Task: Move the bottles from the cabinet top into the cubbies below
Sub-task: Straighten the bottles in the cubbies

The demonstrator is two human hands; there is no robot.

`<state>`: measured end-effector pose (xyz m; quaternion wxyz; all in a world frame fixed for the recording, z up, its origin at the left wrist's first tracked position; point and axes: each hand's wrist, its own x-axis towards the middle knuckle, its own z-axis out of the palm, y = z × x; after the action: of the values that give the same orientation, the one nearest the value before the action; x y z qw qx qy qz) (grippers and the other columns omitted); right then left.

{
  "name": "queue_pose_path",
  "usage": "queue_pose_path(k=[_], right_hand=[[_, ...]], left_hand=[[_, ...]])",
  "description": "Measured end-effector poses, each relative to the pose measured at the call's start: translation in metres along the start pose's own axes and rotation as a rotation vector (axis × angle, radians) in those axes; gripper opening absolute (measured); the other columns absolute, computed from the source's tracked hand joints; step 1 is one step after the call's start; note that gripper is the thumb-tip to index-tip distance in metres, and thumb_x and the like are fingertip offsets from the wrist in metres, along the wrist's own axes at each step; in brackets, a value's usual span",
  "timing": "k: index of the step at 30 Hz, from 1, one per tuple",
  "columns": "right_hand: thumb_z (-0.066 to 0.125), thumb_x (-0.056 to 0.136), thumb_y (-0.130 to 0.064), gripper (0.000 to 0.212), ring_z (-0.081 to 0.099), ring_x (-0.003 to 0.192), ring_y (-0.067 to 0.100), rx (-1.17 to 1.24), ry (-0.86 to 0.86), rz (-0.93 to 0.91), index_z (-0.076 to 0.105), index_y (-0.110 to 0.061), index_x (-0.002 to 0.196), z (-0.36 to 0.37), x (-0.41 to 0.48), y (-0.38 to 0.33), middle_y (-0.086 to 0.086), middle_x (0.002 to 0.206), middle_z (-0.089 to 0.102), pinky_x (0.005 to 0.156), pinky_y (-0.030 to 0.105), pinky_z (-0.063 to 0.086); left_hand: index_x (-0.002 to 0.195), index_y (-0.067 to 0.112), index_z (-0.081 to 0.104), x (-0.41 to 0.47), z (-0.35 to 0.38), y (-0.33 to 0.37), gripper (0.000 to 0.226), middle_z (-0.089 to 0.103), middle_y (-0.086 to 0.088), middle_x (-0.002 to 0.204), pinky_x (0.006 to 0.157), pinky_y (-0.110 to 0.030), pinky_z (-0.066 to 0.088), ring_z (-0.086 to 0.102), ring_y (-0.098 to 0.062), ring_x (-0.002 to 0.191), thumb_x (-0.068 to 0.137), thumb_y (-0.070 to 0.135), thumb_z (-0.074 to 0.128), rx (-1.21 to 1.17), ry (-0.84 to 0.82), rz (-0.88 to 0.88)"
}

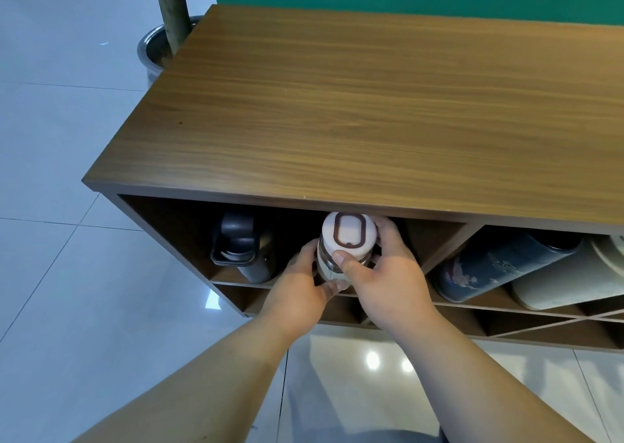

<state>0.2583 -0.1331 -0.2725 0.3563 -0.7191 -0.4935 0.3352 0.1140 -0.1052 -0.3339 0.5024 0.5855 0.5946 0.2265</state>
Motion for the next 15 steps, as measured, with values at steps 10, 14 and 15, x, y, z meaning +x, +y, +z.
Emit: queue_pose_path(k=[10, 14, 15], right_hand=[[0.071, 0.074, -0.047, 0.071, 0.061, 0.122, 0.019, 0.008, -0.013, -0.011, 0.048, -0.039, 0.141, -0.0002, -0.0036, -0.0037, -0.007, 0.13, 0.066, 0.101, 0.043, 0.051], [0.07, 0.073, -0.048, 0.072, 0.061, 0.122, 0.016, 0.021, -0.014, -0.013, 0.048, -0.041, 0.141, -0.0001, -0.0054, -0.0053, -0.01, 0.129, 0.066, 0.101, 0.042, 0.052], [0.07, 0.073, -0.048, 0.072, 0.061, 0.121, 0.015, 0.027, -0.016, -0.01, 0.048, -0.042, 0.141, -0.0003, -0.006, -0.0057, -0.011, 0.129, 0.066, 0.1, 0.042, 0.053]], left_hand=[[0.15, 0.043, 0.04, -0.0009, 0.0029, -0.0013, 0.073, 0.057, 0.009, 0.141, 0.106, -0.039, 0.051, 0.056, -0.012, 0.127, 0.09, 0.022, 0.076, 0.041, 0.03, 0.007], [0.151, 0.042, 0.039, -0.0022, 0.0006, -0.0004, 0.072, 0.055, 0.01, 0.141, 0.102, -0.033, 0.049, 0.056, -0.012, 0.128, 0.092, 0.023, 0.075, 0.052, 0.014, 0.016], [0.151, 0.042, 0.039, -0.0022, 0.0005, -0.0008, 0.072, 0.055, 0.01, 0.142, 0.102, -0.033, 0.048, 0.056, -0.012, 0.129, 0.092, 0.024, 0.075, 0.054, 0.015, 0.02]])
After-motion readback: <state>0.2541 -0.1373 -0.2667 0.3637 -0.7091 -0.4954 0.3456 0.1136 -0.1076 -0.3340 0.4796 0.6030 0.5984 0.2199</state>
